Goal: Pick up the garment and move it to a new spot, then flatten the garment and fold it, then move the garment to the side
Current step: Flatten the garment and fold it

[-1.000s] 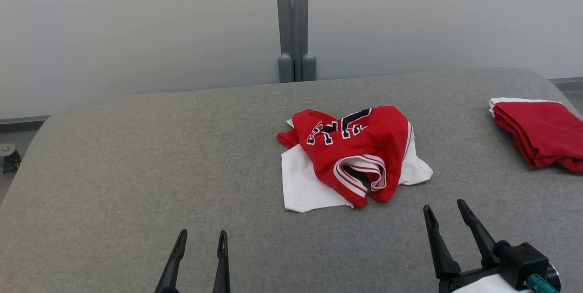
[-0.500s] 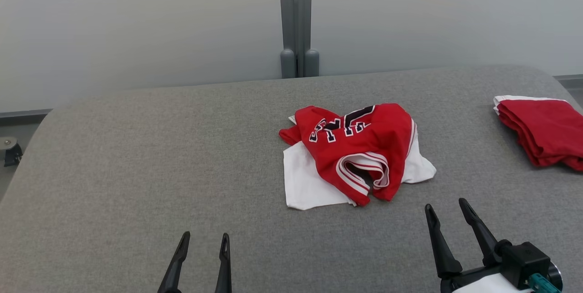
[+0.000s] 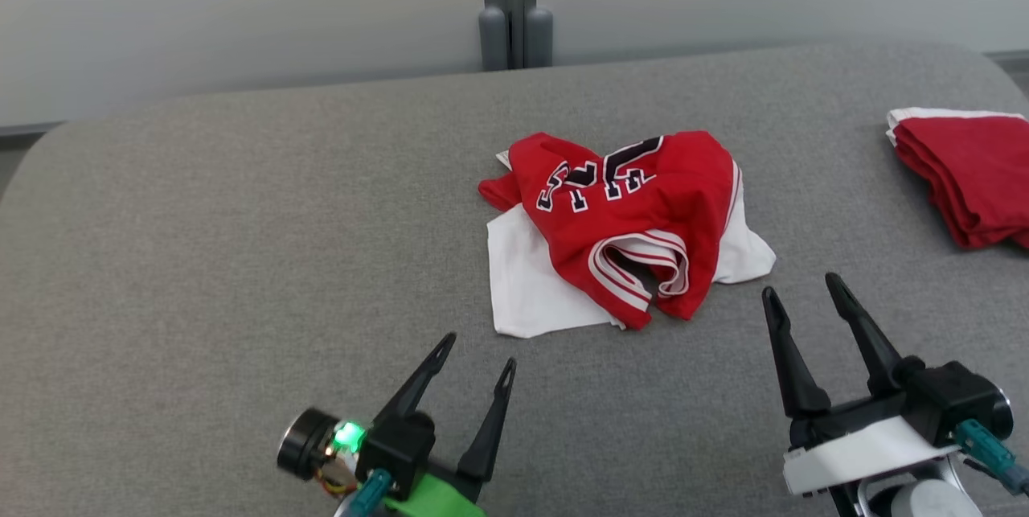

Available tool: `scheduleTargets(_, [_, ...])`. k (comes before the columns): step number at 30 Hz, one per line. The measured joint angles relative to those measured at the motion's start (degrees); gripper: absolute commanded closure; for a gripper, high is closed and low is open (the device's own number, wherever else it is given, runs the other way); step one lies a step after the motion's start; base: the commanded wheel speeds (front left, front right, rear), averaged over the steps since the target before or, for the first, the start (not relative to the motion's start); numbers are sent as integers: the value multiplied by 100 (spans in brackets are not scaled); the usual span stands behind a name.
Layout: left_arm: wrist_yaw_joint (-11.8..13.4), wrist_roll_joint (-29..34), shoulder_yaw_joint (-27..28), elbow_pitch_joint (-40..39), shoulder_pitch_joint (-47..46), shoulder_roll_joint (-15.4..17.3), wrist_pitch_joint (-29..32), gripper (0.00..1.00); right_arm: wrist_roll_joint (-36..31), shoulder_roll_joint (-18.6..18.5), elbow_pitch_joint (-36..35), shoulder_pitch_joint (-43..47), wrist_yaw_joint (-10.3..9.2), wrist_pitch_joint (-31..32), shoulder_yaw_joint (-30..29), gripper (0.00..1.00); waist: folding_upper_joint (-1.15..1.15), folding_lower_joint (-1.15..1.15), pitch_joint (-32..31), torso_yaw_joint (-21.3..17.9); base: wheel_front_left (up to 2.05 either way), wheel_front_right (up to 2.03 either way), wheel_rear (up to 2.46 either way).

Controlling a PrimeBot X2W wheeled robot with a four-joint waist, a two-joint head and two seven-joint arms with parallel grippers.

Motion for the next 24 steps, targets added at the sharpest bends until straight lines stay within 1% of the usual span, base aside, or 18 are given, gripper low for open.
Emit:
scheduleTargets(4, [-94,-210,-472,627,-933,-7,-2,0,-19,-38,-23,-341,0,0,-11,0,0,0,377,-164,0,0,0])
scheduleTargets(6, [-103,-379,-730,1018,-1297,-9,-1,0,-32,-36,-23,-450,-1,0,-18,0,0,0,569,-280,0,0,0])
scheduleTargets(9, [-121,-645,-1074,1521,-1735,-7,0,0,-33,-10,-18,-577,0,0,2,0,0,0,792,-493,0,0,0])
scheduleTargets(14, [-119,-1112,-1708,2109,-2338,-11,0,0,-33,63,-18,-674,-1,0,-67,0,0,1,1134,-851,0,0,0])
scheduleTargets(15, [-75,-1145,-1817,2201,-2470,-13,-1,0,-33,76,-19,-704,-1,0,-70,0,0,0,1208,-919,0,0,0])
scheduleTargets(18, [196,-1271,-2080,2455,-2822,-13,-1,0,-32,108,-25,-789,-1,0,-44,0,0,0,1415,-1100,0,0,0])
scheduleTargets(20, [415,-1338,-2220,2614,-3021,-15,-1,0,-32,145,-23,-848,0,0,-10,0,0,0,1537,-1209,0,0,0])
scheduleTargets(23, [739,-1468,-2460,3063,-3300,-12,-1,0,-33,175,-1,-903,0,0,31,0,0,0,1694,-1386,0,0,0])
scheduleTargets(24, [823,-1502,-2518,3160,-3357,-12,-10,24,-32,179,7,-908,0,0,40,0,0,0,1725,-1429,0,0,0])
